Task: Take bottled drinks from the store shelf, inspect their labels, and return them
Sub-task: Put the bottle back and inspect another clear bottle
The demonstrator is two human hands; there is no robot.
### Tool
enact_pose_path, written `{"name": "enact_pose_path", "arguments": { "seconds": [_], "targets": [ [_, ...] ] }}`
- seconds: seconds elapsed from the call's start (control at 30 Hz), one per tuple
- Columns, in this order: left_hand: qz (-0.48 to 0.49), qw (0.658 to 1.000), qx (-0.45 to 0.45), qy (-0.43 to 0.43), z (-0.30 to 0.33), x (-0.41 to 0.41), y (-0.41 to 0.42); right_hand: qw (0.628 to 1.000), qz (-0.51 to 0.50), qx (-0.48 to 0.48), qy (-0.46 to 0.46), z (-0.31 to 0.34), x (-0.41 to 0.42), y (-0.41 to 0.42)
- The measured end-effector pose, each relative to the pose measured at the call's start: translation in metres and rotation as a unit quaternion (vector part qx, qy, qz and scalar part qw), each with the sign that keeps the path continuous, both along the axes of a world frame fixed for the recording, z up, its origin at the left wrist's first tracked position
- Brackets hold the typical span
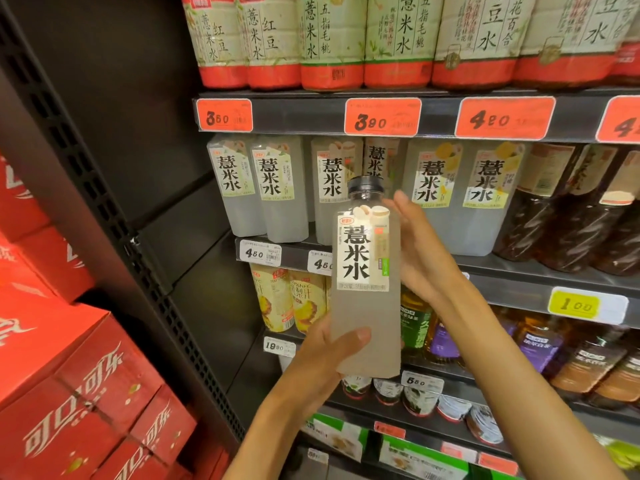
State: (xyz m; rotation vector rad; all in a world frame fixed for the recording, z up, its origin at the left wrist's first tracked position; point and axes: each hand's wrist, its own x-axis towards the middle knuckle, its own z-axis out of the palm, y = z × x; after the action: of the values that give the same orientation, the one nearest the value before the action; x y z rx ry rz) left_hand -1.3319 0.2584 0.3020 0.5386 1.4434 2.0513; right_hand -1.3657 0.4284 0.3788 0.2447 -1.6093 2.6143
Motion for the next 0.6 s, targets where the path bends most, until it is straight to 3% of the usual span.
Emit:
{"name": "enact_pose_path", "arguments": {
  "seconds": [0.13, 0.33, 0.5, 0.6],
  "targets": [
    [-0.035, 0.999, 0.011, 0.0, 0.007, 0.004, 0.002, 0.981, 0.144, -0.128, -0.015, 0.003, -0.002, -0.006],
    [-0.073, 0.994, 0.063, -0.044, 0.009, 0.008, 0.004, 0.983, 0.16, -0.086, 0.039, 0.015, 0.007, -0.008],
    [-0.119, 0.983, 0.111, -0.084, 0.013, 0.008, 0.004, 0.974, 0.186, -0.117, 0.049, 0.024, 0.01, -0.007],
    [-0.099, 0.988, 0.108, -0.041, 0.014, 0.007, 0.011, 0.98, 0.158, -0.114, 0.036, 0.025, 0.011, -0.011]
  ]
}}
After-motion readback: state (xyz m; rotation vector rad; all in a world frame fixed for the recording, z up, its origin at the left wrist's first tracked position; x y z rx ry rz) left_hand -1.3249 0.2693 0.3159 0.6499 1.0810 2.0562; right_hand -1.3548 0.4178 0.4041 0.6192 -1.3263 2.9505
